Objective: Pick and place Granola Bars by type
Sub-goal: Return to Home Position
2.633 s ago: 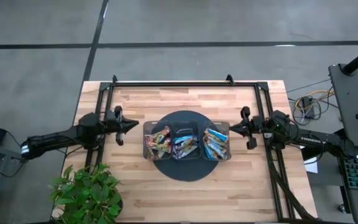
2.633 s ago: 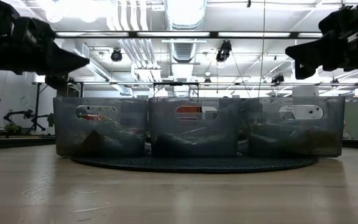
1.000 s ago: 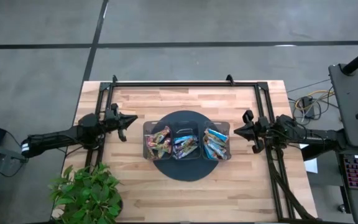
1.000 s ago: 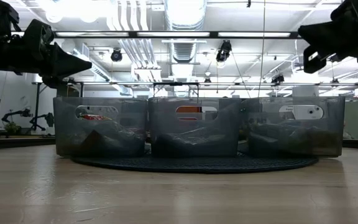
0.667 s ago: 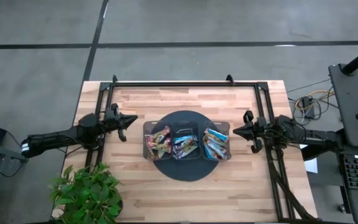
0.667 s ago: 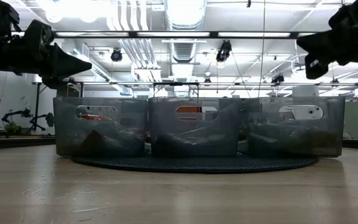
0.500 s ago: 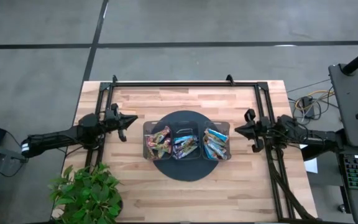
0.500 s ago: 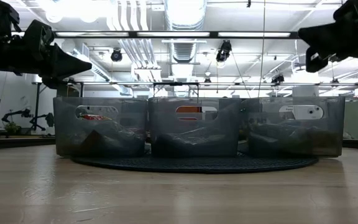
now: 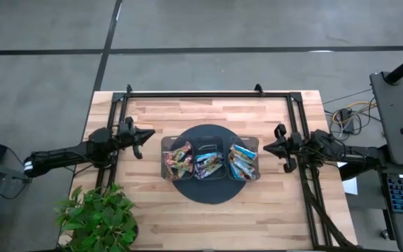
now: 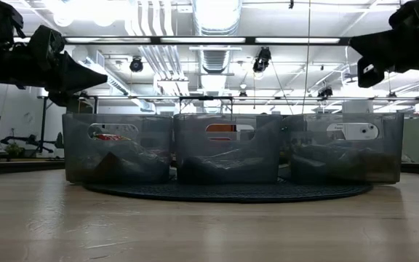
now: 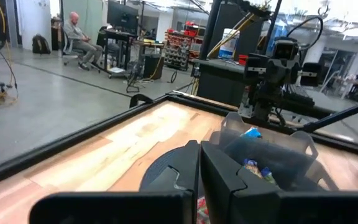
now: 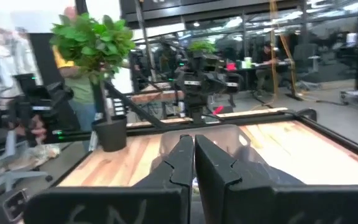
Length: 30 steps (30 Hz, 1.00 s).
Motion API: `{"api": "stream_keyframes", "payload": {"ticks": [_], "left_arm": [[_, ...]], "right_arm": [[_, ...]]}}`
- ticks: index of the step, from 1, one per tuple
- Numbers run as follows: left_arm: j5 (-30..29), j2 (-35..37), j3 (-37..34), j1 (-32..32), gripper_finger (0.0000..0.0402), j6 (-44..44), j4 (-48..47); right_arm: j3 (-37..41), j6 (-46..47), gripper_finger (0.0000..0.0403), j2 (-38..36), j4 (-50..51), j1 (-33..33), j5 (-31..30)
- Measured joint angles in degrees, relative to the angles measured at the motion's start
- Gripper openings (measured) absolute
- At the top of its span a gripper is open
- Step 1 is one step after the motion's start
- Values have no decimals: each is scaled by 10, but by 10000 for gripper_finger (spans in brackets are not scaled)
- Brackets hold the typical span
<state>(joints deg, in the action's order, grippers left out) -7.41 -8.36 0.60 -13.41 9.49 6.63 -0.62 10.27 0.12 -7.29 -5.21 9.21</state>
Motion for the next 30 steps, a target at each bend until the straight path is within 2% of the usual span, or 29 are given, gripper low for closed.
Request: {"api": "stream_keyframes", "payload": {"ticks": [3,9,13,17,21,25,30], "left_arm": [[0,0,0,0,0,15,9],[0,0,0,0,0,14,5],[6,0,0,4,0,21,37],[8,0,0,18,0,-25,62],[10,0,0,42,0,-24,64],[46,0,0,63,0,-31,47],[47,0,-1,85,0,-32,34]], "right_arm": [[0,-1,9,0,-10,5,26],[0,-30,9,0,-14,11,28],[0,-32,9,1,-10,11,28],[0,-30,9,1,-10,11,28],[0,-30,9,1,-10,11,28],[0,-24,9,1,-11,11,28],[0,-17,8,0,-11,11,28]]}}
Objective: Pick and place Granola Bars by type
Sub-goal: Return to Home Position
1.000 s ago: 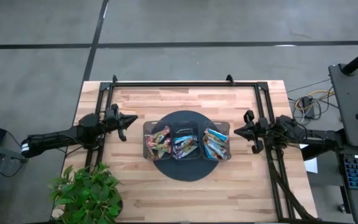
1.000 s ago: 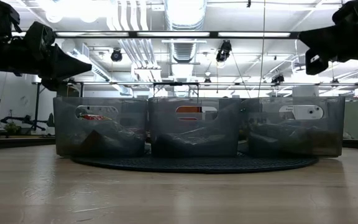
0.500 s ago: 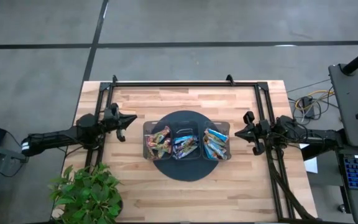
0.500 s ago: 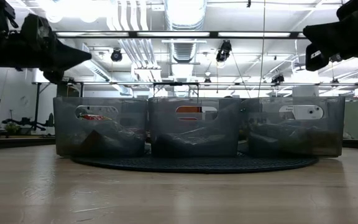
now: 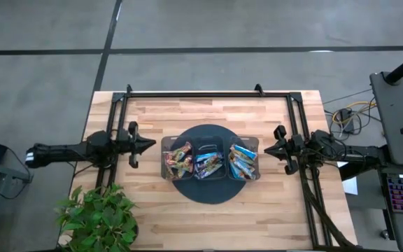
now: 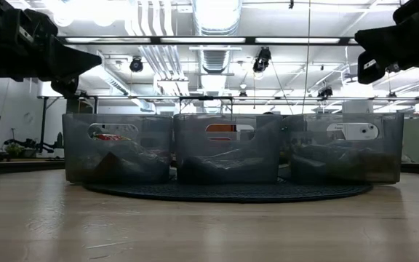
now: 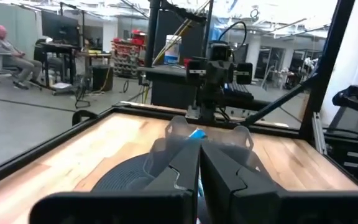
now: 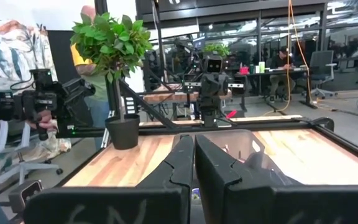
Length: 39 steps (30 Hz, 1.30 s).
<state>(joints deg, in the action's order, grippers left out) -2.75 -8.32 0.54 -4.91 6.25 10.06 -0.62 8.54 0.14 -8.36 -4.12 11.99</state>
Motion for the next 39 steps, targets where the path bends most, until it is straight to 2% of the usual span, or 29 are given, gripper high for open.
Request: {"api": "stream_keyframes", "payload": {"ticks": [3,8,10,14,21,39], "left_arm": [[-2,0,0,10,0,1,0],[64,-1,0,31,0,2,-1],[69,-2,0,37,0,0,-14],[54,-3,0,38,0,0,-74],[9,-2,0,38,0,-1,-71],[9,-2,0,38,0,14,-72]], "right_arm": [[0,1,9,0,0,0,0],[0,-1,9,0,3,0,0],[0,-2,9,0,12,0,0],[0,-6,9,1,27,0,0],[0,-12,9,4,37,0,1],[0,-30,8,7,39,0,0]]}}
